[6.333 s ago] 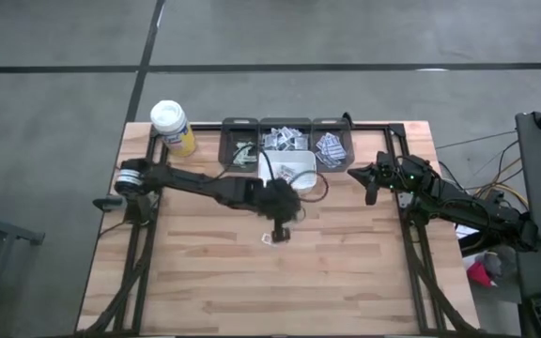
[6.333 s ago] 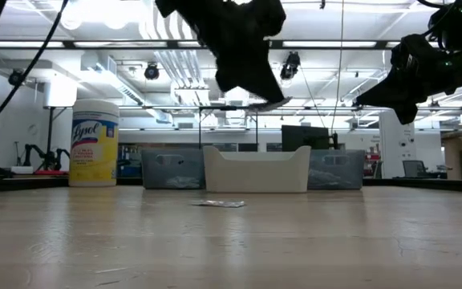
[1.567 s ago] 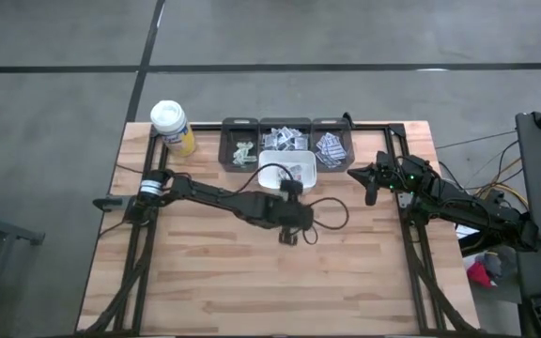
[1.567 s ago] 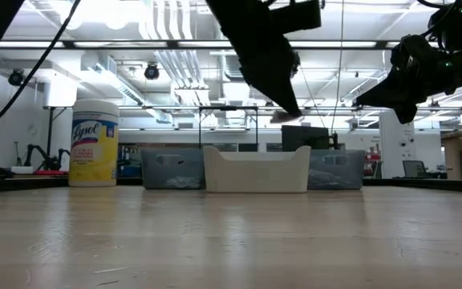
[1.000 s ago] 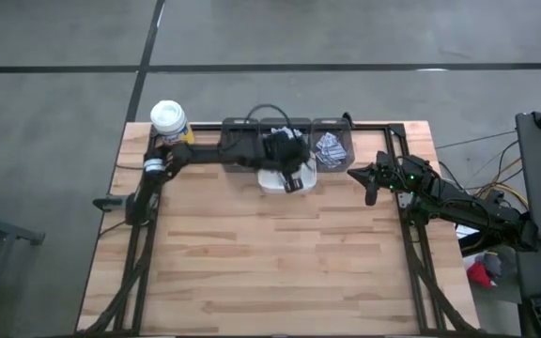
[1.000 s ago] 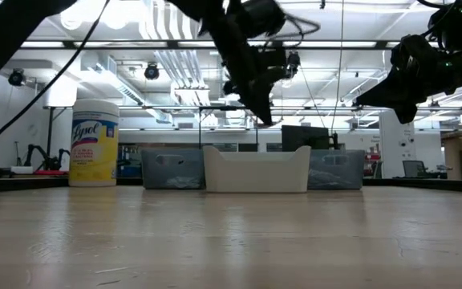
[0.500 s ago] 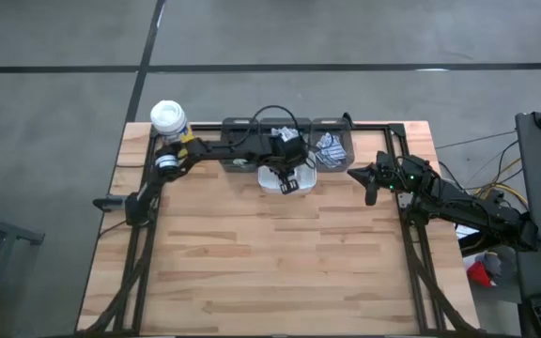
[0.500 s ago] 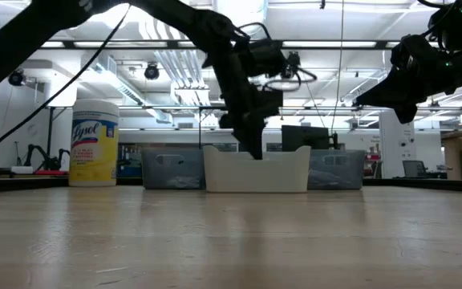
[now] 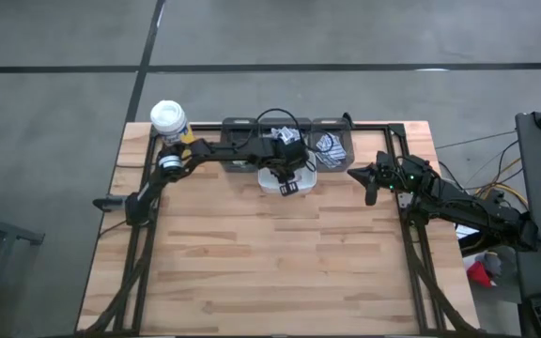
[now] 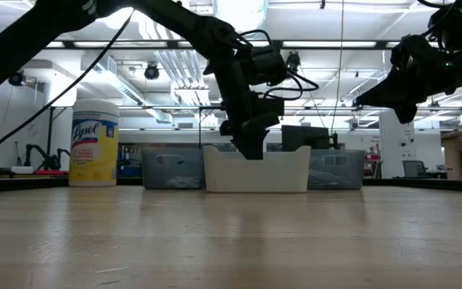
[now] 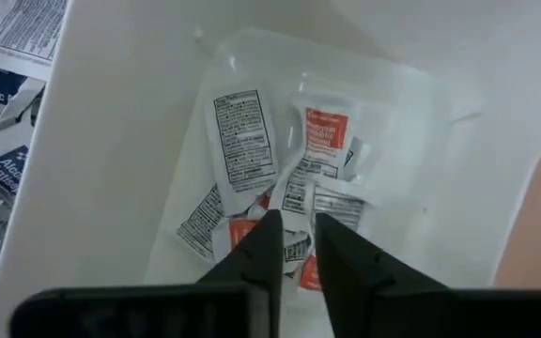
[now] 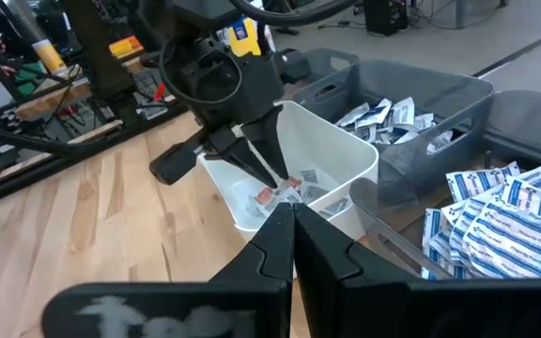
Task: Pick & Place First Aid Supplies
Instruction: Put the ointment pack into the white bin, then return to Home Position
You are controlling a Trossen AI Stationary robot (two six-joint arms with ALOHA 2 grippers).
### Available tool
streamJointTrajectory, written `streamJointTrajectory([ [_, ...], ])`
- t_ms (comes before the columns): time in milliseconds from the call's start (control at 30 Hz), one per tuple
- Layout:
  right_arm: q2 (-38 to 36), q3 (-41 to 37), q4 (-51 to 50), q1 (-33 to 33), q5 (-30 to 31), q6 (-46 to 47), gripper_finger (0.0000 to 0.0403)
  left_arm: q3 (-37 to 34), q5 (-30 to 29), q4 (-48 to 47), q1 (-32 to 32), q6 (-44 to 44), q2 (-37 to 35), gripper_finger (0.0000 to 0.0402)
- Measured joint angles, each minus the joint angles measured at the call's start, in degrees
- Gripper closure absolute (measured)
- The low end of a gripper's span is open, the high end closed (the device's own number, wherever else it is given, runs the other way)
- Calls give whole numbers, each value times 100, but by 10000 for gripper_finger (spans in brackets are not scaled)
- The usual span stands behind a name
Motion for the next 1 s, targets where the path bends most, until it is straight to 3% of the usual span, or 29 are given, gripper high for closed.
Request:
streamJointTrajectory([
  [233,-1,-2,0,1,-2,26,394,99,17,-389,-12,-94,-201,302],
  [500,-10,-1,0,0,-4,96,394,-400,40,-225,-366,-149,-1635,305],
  [667,-10,0,2,0,-9,109,394,-1603,31,586,-533,-291,-2755,305],
  [1000,-10,-2,2,2,-11,107,394,-5184,24,3136,-680,-1058,-5191,305],
])
